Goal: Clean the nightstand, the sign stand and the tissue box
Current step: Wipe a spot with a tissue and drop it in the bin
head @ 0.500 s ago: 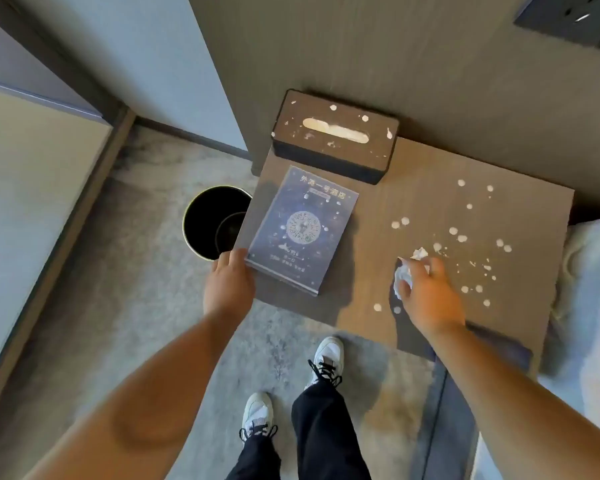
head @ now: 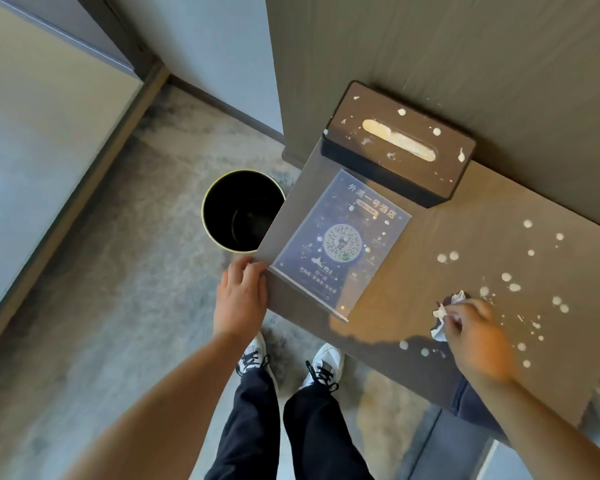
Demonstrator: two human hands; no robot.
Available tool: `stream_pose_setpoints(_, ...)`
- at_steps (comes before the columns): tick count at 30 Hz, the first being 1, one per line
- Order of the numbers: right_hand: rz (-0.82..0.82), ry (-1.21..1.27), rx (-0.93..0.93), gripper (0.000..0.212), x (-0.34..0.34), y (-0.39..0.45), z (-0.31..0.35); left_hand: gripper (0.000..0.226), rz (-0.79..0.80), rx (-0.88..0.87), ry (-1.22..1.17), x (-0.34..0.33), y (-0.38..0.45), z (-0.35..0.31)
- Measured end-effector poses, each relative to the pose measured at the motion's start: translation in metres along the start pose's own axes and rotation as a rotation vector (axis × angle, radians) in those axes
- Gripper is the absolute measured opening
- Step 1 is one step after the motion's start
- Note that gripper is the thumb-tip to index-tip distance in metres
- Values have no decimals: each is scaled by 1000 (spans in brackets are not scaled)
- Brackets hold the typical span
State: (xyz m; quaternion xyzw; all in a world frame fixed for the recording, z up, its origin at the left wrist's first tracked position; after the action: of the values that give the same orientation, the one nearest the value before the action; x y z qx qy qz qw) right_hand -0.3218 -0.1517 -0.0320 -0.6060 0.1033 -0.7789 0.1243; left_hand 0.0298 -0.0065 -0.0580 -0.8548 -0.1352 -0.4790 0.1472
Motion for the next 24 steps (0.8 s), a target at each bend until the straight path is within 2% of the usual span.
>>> stream_pose_setpoints(3,-2,-5,15,11,5,4,9,49,27,48,-42,-2,-3,-2)
stream_pose_setpoints(6,-10,46,7,8,16,12,45,55,74,30,-15,-1,-2,2)
stream_pose_setpoints(9,-38,140,85,7,29,19,111,54,99,-14,1,-1,-2,5)
stream_pose_setpoints(15,45,298,299,13,23,46,255,48,80,-56,30,-4,-2,10)
stream_pose_setpoints(19,125,161,457,17,-14,61,331,48,87,-60,29,-4,-2,12)
stream_pose_setpoints(24,229,-92,530,19,-67,74,372,47,78,-68,-34,-9,-2,14)
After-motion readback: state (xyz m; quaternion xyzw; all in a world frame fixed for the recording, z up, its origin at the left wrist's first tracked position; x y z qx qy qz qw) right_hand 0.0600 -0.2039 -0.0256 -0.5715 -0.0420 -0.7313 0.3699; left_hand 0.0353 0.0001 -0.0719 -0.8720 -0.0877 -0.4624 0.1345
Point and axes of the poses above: each hand's wrist, its own y-axis towards the middle knuckle, its own x-axis out of the back of the hand, z = x × y, the point moved 4 cm from there along y, towards the middle knuckle, and after that the axes turned 14 degrees about -x, right-handed, at the moved point
